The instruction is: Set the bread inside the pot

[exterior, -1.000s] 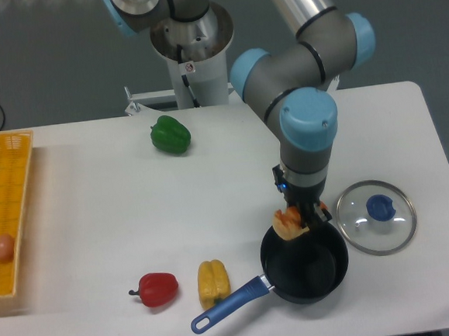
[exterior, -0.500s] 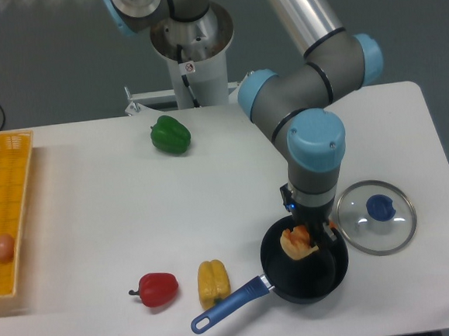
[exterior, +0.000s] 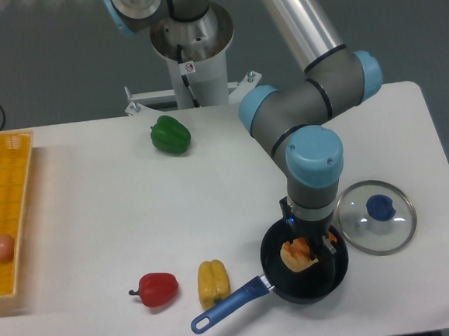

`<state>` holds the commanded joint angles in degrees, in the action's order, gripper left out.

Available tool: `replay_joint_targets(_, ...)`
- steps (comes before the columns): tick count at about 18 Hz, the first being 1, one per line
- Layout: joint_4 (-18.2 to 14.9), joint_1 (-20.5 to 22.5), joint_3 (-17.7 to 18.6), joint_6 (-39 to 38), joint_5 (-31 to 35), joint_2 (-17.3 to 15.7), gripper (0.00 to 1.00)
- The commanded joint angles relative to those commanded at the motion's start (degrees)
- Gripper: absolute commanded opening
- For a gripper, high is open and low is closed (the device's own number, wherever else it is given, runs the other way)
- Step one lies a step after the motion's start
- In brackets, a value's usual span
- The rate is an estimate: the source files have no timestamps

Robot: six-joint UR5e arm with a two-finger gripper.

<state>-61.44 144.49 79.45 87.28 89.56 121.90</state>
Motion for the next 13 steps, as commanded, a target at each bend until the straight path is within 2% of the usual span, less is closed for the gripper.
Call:
replay_joint_targets(3, 0.1, -0.2, 0.1, 0.2, 0.0, -0.1, 0.73)
replay_joint_targets(8, 0.0, -0.3, 0.6, 0.4, 0.0, -0.7, 0.88)
replay_joint_targets(10, 0.0, -0.2, 1.3, 0.8, 0.0, -1.6, 0.93)
replay_joint_targets(11, 0.1, -0.2, 1.8, 1.3, 0.0, -2.3, 0.99)
replay_joint_targets(13, 0.0, 0.1, 3.8, 1.9, 0.0, -4.5, 1.0)
